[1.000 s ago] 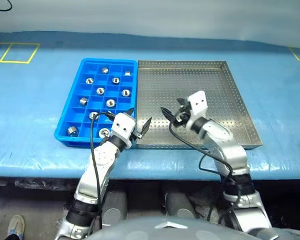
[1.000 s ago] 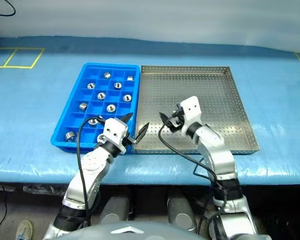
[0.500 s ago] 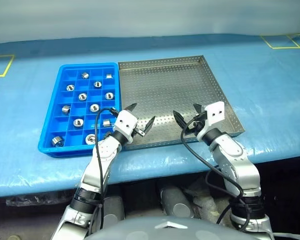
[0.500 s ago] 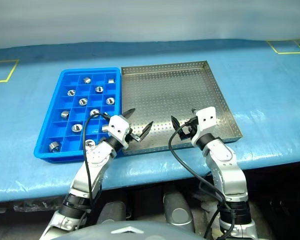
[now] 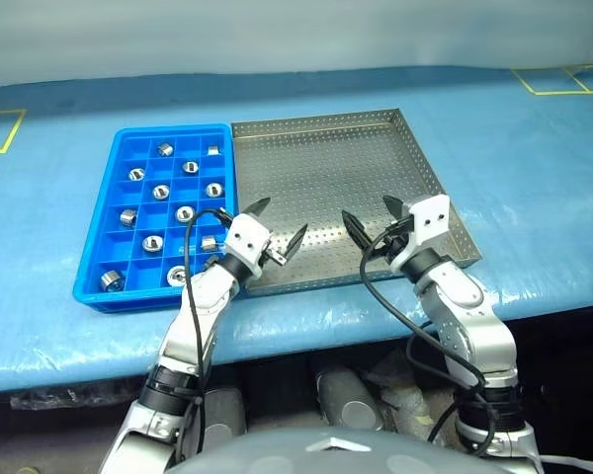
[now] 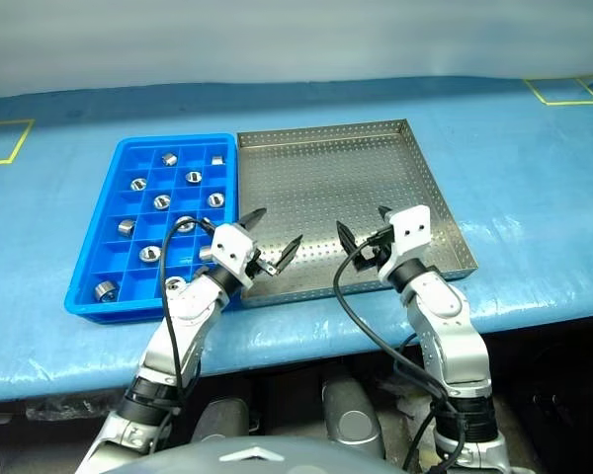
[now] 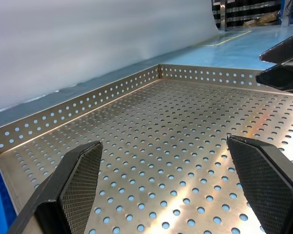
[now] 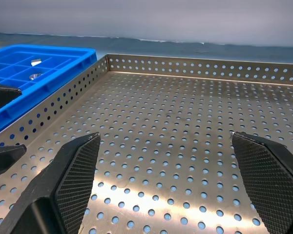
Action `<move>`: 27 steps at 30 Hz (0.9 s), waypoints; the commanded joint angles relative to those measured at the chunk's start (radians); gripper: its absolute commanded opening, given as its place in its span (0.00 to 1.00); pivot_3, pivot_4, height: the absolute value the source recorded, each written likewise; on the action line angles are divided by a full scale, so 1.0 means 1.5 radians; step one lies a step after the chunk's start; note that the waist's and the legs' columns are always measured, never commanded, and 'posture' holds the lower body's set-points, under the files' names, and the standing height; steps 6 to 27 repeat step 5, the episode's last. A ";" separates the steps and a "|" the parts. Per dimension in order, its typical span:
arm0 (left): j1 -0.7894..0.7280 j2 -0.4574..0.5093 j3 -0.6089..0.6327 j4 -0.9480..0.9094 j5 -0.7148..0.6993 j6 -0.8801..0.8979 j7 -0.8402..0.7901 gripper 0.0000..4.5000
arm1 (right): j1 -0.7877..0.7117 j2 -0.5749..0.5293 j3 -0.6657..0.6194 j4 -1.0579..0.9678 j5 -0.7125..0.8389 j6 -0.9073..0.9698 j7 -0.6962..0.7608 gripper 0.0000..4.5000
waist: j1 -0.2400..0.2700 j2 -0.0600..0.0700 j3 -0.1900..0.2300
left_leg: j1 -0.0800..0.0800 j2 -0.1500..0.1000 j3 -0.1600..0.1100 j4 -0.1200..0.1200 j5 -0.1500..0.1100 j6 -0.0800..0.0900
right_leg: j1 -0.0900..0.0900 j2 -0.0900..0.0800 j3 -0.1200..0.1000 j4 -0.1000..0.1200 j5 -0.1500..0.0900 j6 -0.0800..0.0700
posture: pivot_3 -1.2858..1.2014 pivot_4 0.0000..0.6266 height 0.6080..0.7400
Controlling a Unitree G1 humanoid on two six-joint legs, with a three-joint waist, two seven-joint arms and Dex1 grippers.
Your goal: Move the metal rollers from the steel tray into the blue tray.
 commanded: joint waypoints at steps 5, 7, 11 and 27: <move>-0.005 -0.003 -0.004 -0.016 0.004 -0.014 0.001 0.99 | -0.014 -0.005 0.000 -0.006 0.006 -0.014 0.008 1.00 | 0.001 0.000 0.000 | 0.000 0.000 0.000 0.000 0.000 0.000 | 0.000 0.000 0.000 0.000 0.000 0.000 | 0.47 0.24 1.00; -0.005 -0.003 -0.004 -0.016 0.004 -0.014 0.001 0.99 | -0.014 -0.005 0.000 -0.006 0.006 -0.014 0.008 1.00 | 0.001 0.000 0.000 | 0.000 0.000 0.000 0.000 0.000 0.000 | 0.000 0.000 0.000 0.000 0.000 0.000 | 0.47 0.24 1.00; -0.005 -0.003 -0.004 -0.016 0.004 -0.014 0.001 0.99 | -0.014 -0.005 0.000 -0.006 0.006 -0.014 0.008 1.00 | 0.001 0.000 0.000 | 0.000 0.000 0.000 0.000 0.000 0.000 | 0.000 0.000 0.000 0.000 0.000 0.000 | 0.47 0.24 1.00; -0.005 -0.003 -0.004 -0.016 0.004 -0.014 0.001 0.99 | -0.014 -0.005 0.000 -0.006 0.006 -0.014 0.008 1.00 | 0.001 0.000 0.000 | 0.000 0.000 0.000 0.000 0.000 0.000 | 0.000 0.000 0.000 0.000 0.000 0.000 | 0.47 0.24 1.00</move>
